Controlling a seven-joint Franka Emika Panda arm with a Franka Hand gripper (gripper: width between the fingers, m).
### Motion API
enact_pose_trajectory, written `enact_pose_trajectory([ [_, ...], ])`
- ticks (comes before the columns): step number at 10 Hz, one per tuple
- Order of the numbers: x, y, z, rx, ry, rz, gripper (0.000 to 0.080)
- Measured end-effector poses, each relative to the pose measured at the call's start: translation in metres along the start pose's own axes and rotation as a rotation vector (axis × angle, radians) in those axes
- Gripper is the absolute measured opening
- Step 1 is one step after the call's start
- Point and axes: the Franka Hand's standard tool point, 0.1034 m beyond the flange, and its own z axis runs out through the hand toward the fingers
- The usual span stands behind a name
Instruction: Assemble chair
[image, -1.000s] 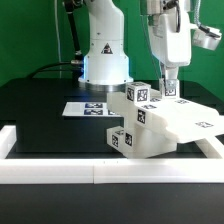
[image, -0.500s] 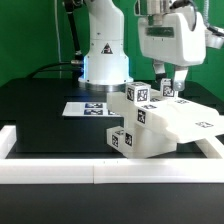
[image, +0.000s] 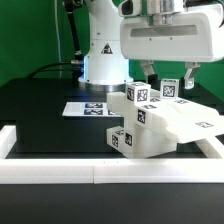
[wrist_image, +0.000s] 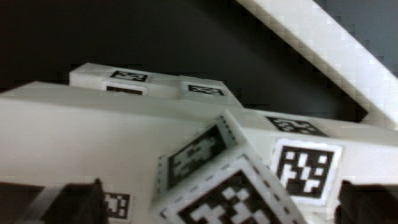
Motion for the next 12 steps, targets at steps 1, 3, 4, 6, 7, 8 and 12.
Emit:
enact_pose_trajectory([
  [1,0.0,0.0,0.0,0.0,0.0,-0.078,0.0648],
  [3,0.0001,0.0002,0.0001,0.0,0.0,-0.176,0.0648],
  [4,0.0,0.0005,0.0002,0.0,0.0,-0.195,0.0648],
  [6,0.0,0.0005,0.0003,0.0,0.0,-0.193,0.0381],
  [7,0.0,0.0005,0.0003,0.0,0.0,-0.193,0.0282],
  [8,0.0,0.0005,0.0003,0.0,0.0,-0.19,0.0282],
  [12,-0.0004,0.0002,0.0003,0.001,0.0,-0.037,0.0284],
])
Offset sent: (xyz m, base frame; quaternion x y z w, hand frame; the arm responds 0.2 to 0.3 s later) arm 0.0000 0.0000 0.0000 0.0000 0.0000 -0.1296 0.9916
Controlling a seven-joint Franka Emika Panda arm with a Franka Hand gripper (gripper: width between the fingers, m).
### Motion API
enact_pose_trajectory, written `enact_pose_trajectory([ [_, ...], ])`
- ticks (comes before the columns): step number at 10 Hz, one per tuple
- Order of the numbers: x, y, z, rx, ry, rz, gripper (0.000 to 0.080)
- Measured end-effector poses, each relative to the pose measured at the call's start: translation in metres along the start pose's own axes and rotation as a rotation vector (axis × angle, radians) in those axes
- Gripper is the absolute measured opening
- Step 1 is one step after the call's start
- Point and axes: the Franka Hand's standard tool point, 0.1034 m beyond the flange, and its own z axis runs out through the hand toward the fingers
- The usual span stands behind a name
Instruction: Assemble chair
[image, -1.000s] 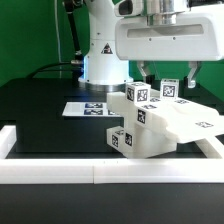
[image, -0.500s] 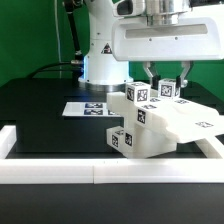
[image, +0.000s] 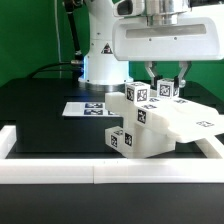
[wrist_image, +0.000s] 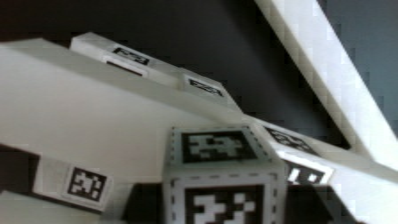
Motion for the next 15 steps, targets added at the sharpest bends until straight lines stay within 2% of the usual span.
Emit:
enact_pose_trajectory([
  [12,-0.0013,-0.0031,-0.0004,0.008,0.001,0.691,0.0285],
  [15,-0.0022,-0.0038,-0.0002,0.01,-0.002,0.762,0.0285],
])
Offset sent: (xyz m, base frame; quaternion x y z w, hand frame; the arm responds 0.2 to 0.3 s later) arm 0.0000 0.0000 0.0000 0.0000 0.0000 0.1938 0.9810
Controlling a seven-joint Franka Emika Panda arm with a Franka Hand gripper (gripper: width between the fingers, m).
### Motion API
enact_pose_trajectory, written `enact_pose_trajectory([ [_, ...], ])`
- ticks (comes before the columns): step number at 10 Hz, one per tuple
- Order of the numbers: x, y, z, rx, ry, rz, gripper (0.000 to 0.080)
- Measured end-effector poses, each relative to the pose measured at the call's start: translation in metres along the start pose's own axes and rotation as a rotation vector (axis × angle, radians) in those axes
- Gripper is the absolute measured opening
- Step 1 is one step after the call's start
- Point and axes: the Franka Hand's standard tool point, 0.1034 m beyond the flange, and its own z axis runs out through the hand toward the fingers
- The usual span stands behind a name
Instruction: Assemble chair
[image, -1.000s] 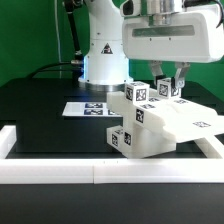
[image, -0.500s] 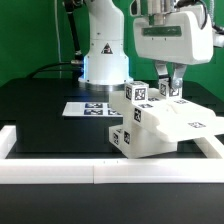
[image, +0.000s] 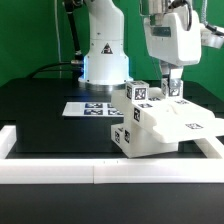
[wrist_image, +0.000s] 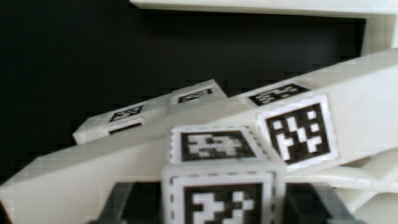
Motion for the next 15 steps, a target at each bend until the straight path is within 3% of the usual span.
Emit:
enact_pose_trajectory([
  [3,0.0002,0.0003,0.0004,-0.001,0.0,-0.069,0.061],
  [6,-0.001,0.0009,0.0009,-0.005,0.002,-0.29,0.0648],
  [11,0.0035,0.0024,0.0045,-0.016,0.004,-0.817,0.0648],
  [15,0.0007,0.0036,0.0061,-0.034,0.017,-1.087,0.0648],
])
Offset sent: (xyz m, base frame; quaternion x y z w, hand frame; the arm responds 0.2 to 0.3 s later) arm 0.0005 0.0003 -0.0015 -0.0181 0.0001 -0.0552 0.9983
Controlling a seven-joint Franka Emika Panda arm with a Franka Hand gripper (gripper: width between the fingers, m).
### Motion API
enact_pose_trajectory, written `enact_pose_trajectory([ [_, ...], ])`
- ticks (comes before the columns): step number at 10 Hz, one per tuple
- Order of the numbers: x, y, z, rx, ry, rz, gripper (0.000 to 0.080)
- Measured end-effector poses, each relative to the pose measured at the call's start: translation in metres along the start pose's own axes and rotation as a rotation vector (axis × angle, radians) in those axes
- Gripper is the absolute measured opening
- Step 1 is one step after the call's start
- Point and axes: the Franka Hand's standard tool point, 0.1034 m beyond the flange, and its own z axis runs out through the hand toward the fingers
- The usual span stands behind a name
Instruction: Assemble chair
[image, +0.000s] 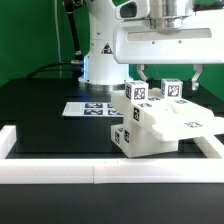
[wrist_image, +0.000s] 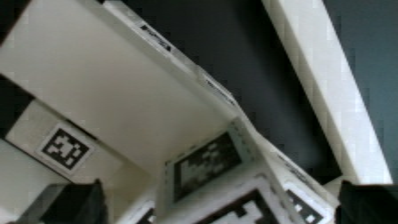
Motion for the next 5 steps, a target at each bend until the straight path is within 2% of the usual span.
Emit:
enact_pose_trajectory([
  [4,0.0001,0.0015,0.0003,-0.018,0.003,-0.28,0.0648],
  [5,0.0004,0.0018,0.0003,-0.018,0.003,-0.282,0.0531],
])
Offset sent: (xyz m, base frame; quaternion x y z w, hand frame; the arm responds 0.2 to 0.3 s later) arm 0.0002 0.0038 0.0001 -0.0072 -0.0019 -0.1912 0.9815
